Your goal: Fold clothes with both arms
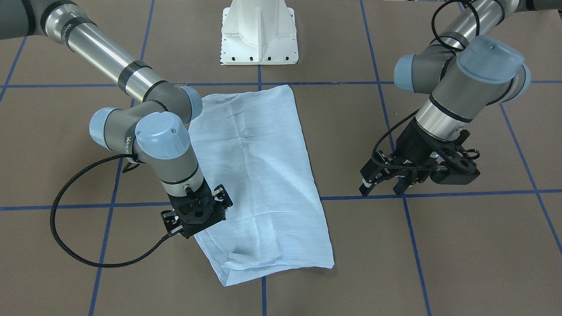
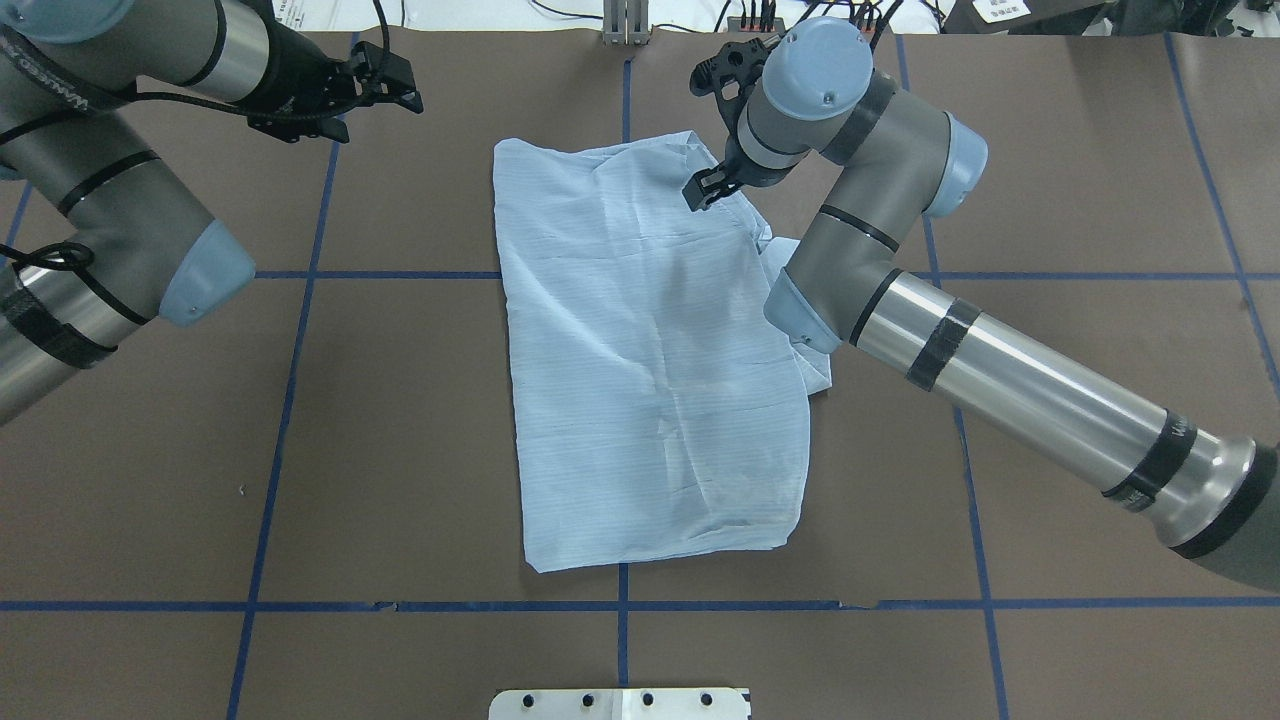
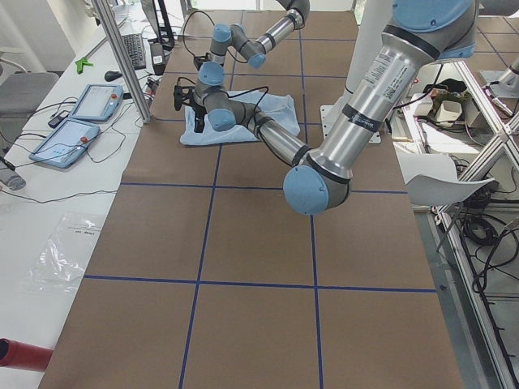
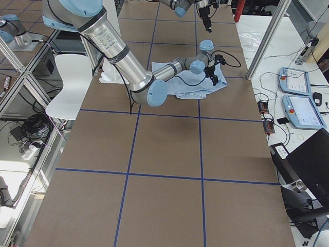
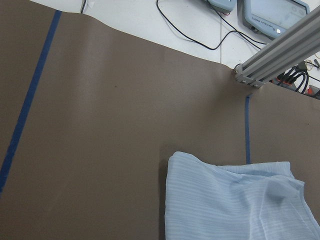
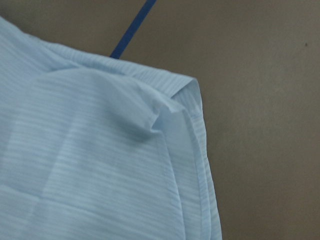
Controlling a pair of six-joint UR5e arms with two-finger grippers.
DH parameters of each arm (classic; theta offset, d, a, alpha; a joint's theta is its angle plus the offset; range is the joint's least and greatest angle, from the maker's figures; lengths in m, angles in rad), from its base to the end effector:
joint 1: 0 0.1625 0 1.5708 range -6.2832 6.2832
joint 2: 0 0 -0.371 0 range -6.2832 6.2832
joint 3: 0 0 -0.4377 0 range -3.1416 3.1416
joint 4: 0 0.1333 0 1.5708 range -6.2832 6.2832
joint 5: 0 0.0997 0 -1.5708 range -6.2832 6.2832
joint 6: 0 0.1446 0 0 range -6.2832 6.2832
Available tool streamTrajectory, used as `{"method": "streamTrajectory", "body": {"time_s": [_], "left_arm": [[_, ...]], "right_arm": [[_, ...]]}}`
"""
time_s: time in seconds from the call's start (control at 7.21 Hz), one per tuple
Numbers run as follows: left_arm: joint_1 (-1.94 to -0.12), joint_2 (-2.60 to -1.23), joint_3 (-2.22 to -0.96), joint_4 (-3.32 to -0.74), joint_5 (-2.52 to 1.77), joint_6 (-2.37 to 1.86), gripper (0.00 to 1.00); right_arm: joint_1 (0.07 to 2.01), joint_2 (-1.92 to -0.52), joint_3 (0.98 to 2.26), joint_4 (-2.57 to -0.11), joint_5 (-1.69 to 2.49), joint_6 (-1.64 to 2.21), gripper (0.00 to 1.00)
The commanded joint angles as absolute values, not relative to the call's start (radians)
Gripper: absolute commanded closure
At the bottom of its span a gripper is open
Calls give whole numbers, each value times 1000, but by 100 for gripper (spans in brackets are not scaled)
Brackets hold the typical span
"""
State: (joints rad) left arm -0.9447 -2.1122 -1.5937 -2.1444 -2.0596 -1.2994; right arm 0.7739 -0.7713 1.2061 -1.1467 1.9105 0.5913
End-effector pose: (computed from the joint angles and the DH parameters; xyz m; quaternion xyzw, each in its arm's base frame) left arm 0.3682 -0.6207 0.2094 0.1313 0.5455 -0.1470 0.8146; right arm -0.5351 -0.6419 0.2503 0.2171 -0.3806 -0.1620 0.8842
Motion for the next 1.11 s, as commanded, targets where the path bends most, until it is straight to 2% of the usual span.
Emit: {"method": "streamTrajectory", "body": {"time_s": [0.0,0.28,0.55,0.97], "left_arm": [[-823,-1999,-1757,-2135,-2057,-1449,0],[-686,-1955,-1851,-2135,-2048,-1663,0],[-513,-1925,-1899,-2122,-1952,-1867,0],[-258,-1993,-1856,-1951,-1757,-1988,2]], "right_arm": [[779,-921,1393,-1187,2035,648,0],[772,-1073,1594,-1239,2175,827,0],[730,-1161,1743,-1241,2172,1076,0],[680,-1267,1915,-1290,2138,1209,0]]}}
